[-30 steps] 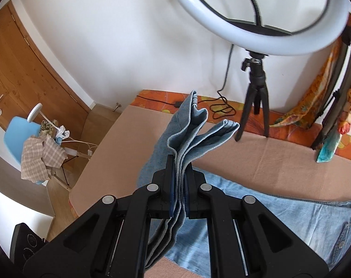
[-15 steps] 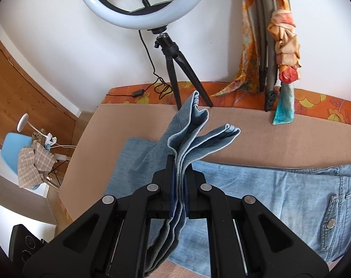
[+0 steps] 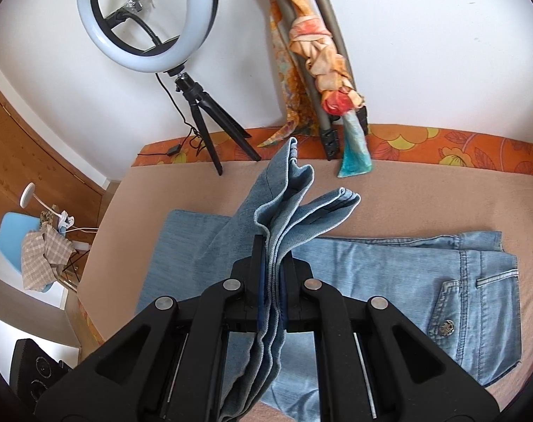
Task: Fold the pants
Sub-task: 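Lift the held jeans edge with both grippers and fold it over the waistband half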
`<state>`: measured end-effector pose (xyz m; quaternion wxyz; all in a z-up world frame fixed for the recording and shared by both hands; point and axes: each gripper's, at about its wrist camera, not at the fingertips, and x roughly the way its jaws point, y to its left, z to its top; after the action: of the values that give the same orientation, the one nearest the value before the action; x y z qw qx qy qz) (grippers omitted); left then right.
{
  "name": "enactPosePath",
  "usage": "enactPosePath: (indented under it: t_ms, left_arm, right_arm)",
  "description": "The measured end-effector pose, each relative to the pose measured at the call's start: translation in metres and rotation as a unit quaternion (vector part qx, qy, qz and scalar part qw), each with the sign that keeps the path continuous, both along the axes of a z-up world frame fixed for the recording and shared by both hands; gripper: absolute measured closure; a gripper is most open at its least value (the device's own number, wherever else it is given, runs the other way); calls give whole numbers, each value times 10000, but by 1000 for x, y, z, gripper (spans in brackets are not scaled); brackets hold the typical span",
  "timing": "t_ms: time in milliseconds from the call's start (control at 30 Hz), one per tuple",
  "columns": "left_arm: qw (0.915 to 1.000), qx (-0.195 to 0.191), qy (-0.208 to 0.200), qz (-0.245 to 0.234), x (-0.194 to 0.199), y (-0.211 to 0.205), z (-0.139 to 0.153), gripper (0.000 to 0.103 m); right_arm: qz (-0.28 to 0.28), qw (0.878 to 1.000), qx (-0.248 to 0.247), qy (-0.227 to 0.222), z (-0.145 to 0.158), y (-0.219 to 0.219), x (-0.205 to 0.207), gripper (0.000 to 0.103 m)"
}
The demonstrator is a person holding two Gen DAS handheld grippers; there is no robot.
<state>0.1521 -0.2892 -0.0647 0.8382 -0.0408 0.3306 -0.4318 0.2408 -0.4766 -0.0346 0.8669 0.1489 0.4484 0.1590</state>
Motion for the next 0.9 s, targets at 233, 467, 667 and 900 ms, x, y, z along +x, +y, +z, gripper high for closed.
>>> enactPosePath:
  t_ms: [233,467,667,900]
  left_arm:
    - [9995,8,24,-309,-14,-46,0,89]
    - [9980,50,89,-620,-22,-86,-5,89]
    - [9966,101,180,-796,-23,-116,-14,89]
    - [9954,252,255,-886,-16,-142,-28,89]
  right_arm:
    - [-304,9995,-14,26,-7,-53,-18,96]
    - [-616,9981,11,99,-19,-102,-32,96]
    - [-777,9968,-34,167,-34,-133,-38,96]
    - [-944,9952,34,257,-55,-158,-37,96]
